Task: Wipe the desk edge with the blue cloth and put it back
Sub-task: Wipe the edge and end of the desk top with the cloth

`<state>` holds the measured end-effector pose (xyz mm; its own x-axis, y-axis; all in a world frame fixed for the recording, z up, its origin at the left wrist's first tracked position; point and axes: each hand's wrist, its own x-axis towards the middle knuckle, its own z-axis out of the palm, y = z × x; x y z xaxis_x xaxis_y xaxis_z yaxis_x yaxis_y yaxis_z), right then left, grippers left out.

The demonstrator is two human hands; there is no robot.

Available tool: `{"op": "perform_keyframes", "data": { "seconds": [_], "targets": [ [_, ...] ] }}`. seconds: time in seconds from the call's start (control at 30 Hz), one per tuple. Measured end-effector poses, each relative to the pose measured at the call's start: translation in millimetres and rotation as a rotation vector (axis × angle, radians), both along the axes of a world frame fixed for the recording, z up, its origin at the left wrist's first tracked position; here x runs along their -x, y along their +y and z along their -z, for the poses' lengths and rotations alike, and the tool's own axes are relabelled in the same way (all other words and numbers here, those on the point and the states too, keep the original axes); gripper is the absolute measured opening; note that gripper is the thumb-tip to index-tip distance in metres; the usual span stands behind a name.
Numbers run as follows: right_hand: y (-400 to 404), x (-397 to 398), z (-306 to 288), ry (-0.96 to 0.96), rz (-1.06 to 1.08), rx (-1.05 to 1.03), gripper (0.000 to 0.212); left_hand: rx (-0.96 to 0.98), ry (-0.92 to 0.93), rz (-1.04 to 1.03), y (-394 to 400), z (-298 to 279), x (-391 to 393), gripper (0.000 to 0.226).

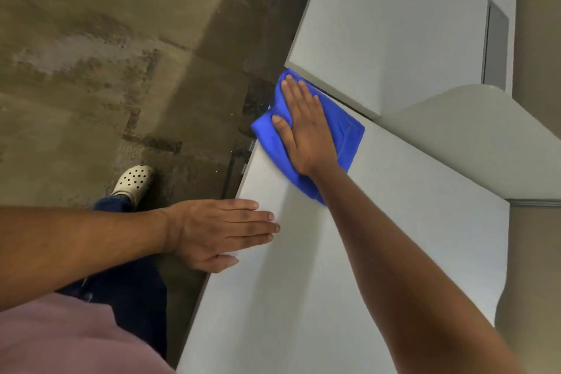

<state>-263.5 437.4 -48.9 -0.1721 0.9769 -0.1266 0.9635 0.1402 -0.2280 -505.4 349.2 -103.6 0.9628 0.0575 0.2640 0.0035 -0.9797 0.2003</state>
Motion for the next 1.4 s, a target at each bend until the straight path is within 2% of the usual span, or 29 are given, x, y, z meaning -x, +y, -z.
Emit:
{"op": "perform_keyframes", "data": {
  "seconds": [0.13, 0.33, 0.53, 0.73, 0.83, 0.97, 1.17, 1.33, 1.4],
  "targets": [
    [8.2, -17.8, -2.2, 0.017, 0.146, 0.000, 0.064, -0.034, 0.038, -0.015, 0.0, -8.1, 4.7, 0.069],
    [-44.6, -83.0, -13.0, 0.042, 0.347, 0.029, 0.064, -0.045, 0.060, -0.020, -0.6, -12.1, 5.5, 0.067],
    [-29.6, -44.7, -6.2, -0.016, 0.537, 0.002, 0.065, 0.073, 0.068, -0.062, -10.0, -8.1, 4.7, 0.066],
    [-22.7, 10.9, 3.0, -0.055, 0.455, 0.008, 0.069, 0.043, 0.083, -0.046, -11.6, -9.5, 4.4, 0.065],
    [-35.5, 36.1, 5.4, -0.087, 0.345, 0.001, 0.068, -0.042, 0.004, -0.032, -8.9, -14.0, 5.2, 0.062],
    [-41.7, 58.6, 9.8, -0.115, 0.270, -0.012, 0.066, -0.144, -0.030, 0.098, -15.0, -10.7, 2.6, 0.058],
    [-19.1, 25.1, 2.5, 0.059, 0.094, -0.024, 0.059, -0.143, -0.004, 0.113, -16.0, -4.3, 2.4, 0.059],
    [-20.9, -40.2, -3.1, 0.072, 0.323, -0.036, 0.059, -0.152, 0.035, 0.114, -13.7, -12.2, 4.3, 0.059],
    [-42.3, -49.1, -2.4, 0.064, 0.420, -0.039, 0.061, -0.079, 0.005, 0.070, -17.7, -11.9, 7.3, 0.060]
  ]
}}
